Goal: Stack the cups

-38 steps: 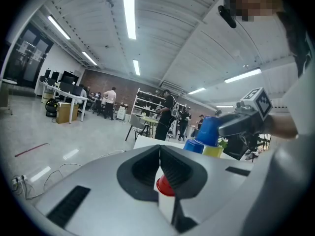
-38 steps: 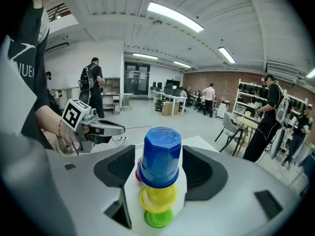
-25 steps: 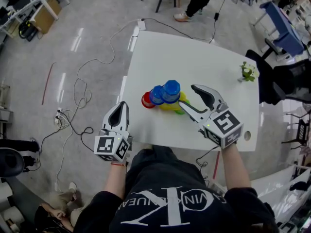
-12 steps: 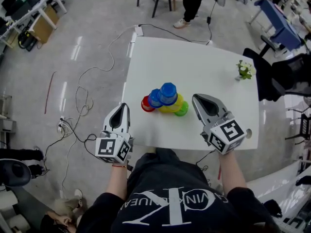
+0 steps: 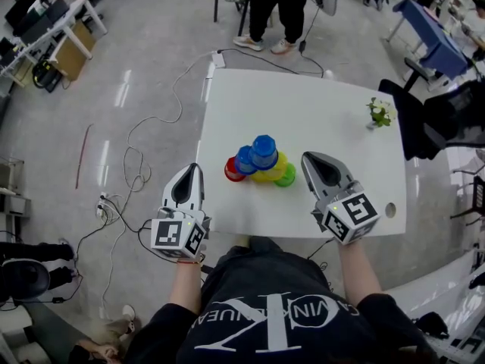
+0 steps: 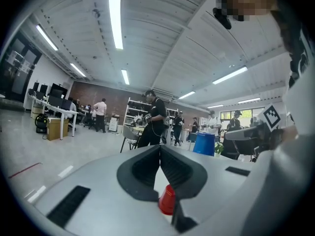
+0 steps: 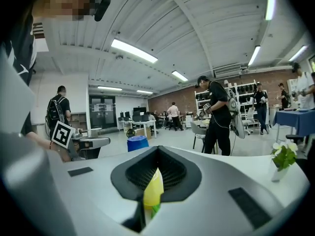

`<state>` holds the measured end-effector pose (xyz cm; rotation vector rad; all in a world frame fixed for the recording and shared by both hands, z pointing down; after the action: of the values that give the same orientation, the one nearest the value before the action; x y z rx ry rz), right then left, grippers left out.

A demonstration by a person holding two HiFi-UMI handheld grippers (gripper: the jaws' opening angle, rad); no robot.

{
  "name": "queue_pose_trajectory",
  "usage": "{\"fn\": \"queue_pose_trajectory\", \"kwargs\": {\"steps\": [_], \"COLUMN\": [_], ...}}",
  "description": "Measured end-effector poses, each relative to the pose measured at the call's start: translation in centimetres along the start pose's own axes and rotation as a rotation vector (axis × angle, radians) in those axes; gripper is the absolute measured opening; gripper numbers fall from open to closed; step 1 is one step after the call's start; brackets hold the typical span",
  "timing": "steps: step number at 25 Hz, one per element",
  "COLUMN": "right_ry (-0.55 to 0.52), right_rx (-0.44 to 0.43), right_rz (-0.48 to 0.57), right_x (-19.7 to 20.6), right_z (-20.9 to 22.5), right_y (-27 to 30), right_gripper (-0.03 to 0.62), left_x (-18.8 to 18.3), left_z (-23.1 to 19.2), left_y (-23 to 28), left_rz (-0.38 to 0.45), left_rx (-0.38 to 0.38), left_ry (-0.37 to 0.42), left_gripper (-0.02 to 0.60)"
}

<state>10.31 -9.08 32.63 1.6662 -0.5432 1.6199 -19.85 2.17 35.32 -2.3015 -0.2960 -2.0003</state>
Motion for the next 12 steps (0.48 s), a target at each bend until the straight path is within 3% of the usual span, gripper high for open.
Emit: {"fn": "queue_pose_trajectory", "kwargs": {"steps": [12], "right_ry": [0.008], "right_rx": [0.013], "right_rz": [0.037], "right_x": [-0.4], "right_z": [-0.6], "right_y": [-0.9], "right_gripper": [0.009], "left_x": [-1.3], "left_z": [-0.1], "left_y": [-0.1], "left_rz": [0.048], "left_rx": [0.007], "left_ry": [0.006], "left_gripper": [0.005]}}
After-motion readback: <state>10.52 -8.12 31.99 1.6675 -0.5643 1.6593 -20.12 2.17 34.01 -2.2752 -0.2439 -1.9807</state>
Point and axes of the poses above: the fingertips, and each gripper's own axes: y forward along the fingers, z to its right, x out of its underside, the point moved 9 cm from there along -y, backward along the fingers, and after that the axes turned 7 degrees about x, right-handed, at the moved point
